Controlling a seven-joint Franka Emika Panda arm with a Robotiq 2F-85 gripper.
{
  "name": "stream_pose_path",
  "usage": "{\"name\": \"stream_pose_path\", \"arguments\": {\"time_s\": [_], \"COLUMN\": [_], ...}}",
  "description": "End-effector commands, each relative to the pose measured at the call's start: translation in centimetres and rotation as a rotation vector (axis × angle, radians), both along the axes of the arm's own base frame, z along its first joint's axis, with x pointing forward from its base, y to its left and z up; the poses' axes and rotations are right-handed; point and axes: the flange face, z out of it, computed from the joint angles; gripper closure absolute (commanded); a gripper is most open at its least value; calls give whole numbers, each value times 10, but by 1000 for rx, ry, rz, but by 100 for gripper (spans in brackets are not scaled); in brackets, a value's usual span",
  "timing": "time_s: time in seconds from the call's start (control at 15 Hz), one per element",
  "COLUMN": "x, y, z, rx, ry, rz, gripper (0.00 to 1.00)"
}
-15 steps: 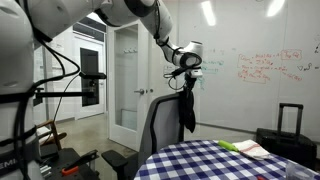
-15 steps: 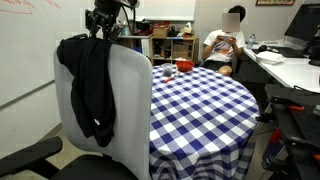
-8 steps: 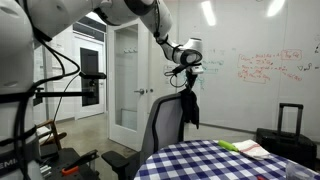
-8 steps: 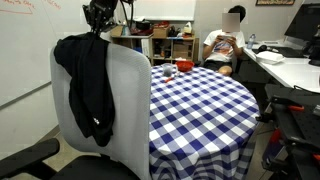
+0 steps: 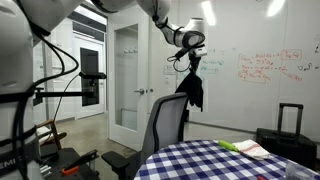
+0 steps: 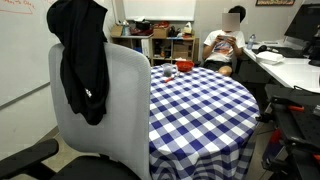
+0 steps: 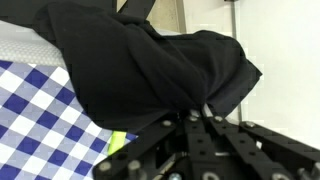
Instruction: Put the black clothing on the table.
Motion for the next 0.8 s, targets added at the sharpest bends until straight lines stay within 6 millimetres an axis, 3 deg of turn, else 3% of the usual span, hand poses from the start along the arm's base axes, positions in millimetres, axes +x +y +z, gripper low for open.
{"name": "stream_pose_path", "arguments": {"time_s": [0.0,0.27,0.53,0.73], "x": [-22,-54,-92,-121], "y": [-21,-60,-119,-157], "z": [56,115,169,191], "rx": [18,21,25,21], "ry": [-41,-122,-195,-233], "rz": [2,-81,-195,-278], "gripper": [99,99,99,99]}}
